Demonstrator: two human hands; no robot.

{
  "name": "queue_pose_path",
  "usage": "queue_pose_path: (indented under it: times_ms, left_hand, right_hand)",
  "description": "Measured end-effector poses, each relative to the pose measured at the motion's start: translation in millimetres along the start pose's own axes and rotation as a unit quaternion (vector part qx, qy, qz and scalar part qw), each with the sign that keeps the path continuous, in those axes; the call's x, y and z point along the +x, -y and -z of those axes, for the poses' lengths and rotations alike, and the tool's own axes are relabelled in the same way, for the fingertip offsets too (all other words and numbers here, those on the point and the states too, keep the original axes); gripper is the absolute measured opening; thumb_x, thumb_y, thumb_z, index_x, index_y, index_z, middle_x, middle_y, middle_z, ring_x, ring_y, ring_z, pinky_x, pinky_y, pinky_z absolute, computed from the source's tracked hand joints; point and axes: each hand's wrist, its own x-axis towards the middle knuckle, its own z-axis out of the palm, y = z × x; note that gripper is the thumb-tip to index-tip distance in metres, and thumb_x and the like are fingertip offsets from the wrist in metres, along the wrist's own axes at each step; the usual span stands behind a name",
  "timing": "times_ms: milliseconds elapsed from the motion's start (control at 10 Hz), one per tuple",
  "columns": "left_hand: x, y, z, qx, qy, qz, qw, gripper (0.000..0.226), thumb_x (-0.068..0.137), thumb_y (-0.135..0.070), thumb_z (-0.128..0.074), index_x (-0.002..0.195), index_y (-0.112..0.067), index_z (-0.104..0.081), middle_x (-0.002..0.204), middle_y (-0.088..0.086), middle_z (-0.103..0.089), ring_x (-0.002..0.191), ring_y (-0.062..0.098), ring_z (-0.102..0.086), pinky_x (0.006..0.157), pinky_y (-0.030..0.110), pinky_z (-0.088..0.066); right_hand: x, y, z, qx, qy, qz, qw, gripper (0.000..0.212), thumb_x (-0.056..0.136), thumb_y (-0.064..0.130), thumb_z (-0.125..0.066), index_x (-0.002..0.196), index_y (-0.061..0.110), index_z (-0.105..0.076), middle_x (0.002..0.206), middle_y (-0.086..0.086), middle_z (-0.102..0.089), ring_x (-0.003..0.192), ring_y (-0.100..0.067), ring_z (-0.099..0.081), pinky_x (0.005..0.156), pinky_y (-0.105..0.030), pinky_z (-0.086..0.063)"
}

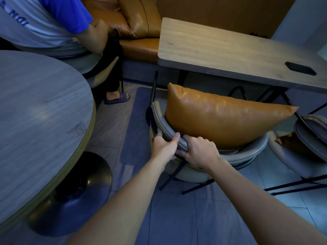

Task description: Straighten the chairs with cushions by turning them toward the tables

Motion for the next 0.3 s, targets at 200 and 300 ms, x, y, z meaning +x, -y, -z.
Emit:
queue_pose_path:
  times_ms: [200, 300]
  left_hand:
    - [-0.5, -3.6, 9.2, 0.128, -0.002, 0.01, 0.992, 0.088, 0.083, -0.058, -0.066, 0.157, -0.033, -0.026, 0.142, 0.003, -0.057, 0.125, 0.03, -0.058, 0.095, 0.046, -0.053]
    - [-13.3, -21.9, 15.4, 0.266, -0.052, 0.0, 0.963, 0.079, 0.085, -0.071, -0.05, 0.144, -0.019, -0.046, 0.136, 0.005, -0.059, 0.124, 0.032, -0.056, 0.094, 0.039, -0.046]
  right_hand:
    - [-3.0, 0.8, 8.7, 0.063, 0.071, -0.044, 0.995, 0.048, 0.087, 0.069, -0.063, 0.11, 0.028, -0.056, 0.1, 0.002, -0.062, 0.101, -0.031, -0.066, 0.075, -0.038, -0.044]
    - [-3.4, -3.9, 20.5, 0.097, 0.096, -0.06, 0.989, 0.061, 0.084, 0.075, -0.062, 0.122, 0.027, -0.059, 0.11, 0.001, -0.064, 0.108, -0.031, -0.065, 0.08, -0.04, -0.046]
